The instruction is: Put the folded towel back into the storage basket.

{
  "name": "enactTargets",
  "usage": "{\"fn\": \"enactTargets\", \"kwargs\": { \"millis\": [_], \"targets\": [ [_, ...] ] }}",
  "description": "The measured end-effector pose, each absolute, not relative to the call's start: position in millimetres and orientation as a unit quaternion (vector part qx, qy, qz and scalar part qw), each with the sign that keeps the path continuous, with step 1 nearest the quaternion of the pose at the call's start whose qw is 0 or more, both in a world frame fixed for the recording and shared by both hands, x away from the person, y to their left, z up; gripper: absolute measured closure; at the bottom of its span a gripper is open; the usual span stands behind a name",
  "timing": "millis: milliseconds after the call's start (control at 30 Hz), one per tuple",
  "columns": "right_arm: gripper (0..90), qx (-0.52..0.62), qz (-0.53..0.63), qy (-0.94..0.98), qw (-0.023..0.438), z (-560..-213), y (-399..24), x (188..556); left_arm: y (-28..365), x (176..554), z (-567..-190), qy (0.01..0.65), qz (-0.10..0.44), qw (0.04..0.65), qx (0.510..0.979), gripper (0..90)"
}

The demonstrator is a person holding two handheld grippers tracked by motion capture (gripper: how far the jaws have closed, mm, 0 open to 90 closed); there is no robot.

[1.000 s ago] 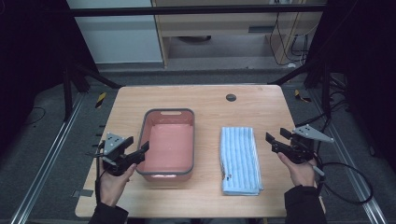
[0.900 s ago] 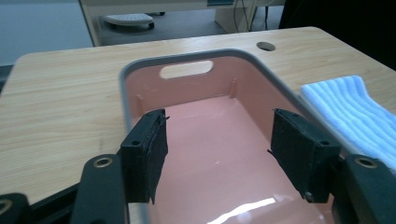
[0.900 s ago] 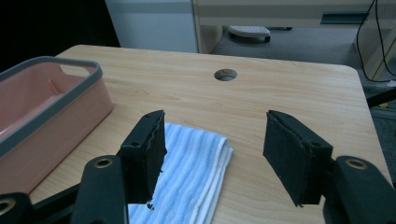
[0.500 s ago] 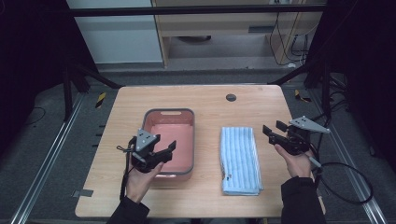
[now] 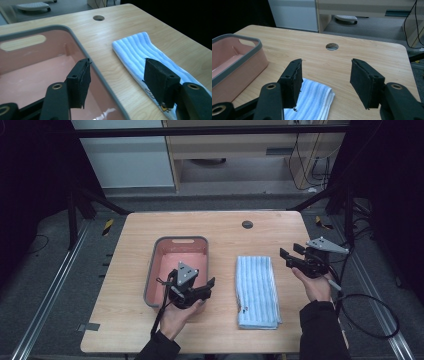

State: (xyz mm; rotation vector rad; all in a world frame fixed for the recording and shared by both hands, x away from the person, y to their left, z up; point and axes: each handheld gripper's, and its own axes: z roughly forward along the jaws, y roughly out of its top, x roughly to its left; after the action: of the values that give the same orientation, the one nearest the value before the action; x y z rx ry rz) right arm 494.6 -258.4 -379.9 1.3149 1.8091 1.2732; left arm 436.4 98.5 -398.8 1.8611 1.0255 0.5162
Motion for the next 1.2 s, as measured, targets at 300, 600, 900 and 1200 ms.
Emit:
{"fn": "enactTargets", "kwargs": {
  "millis": [300, 600, 900, 1200],
  "targets": [
    [42.2, 0.489, 0.470, 0.680, 0.279, -383, -257, 504, 78, 432, -408, 0.401, 0.197, 0.455, 0.770, 38.7],
    [40.4, 0.491, 0.461, 0.688, 0.270, -389, -254, 516, 52, 424, -419, 0.384, 0.169, 0.455, 0.786, 38.4],
    [39.3, 0.492, 0.447, 0.700, 0.262, -405, -248, 529, 36, 422, -438, 0.379, 0.150, 0.436, 0.802, 38.0],
    [39.0, 0.503, 0.435, 0.701, 0.258, -425, -246, 540, 22, 419, -463, 0.381, 0.133, 0.414, 0.816, 37.9]
  ]
}}
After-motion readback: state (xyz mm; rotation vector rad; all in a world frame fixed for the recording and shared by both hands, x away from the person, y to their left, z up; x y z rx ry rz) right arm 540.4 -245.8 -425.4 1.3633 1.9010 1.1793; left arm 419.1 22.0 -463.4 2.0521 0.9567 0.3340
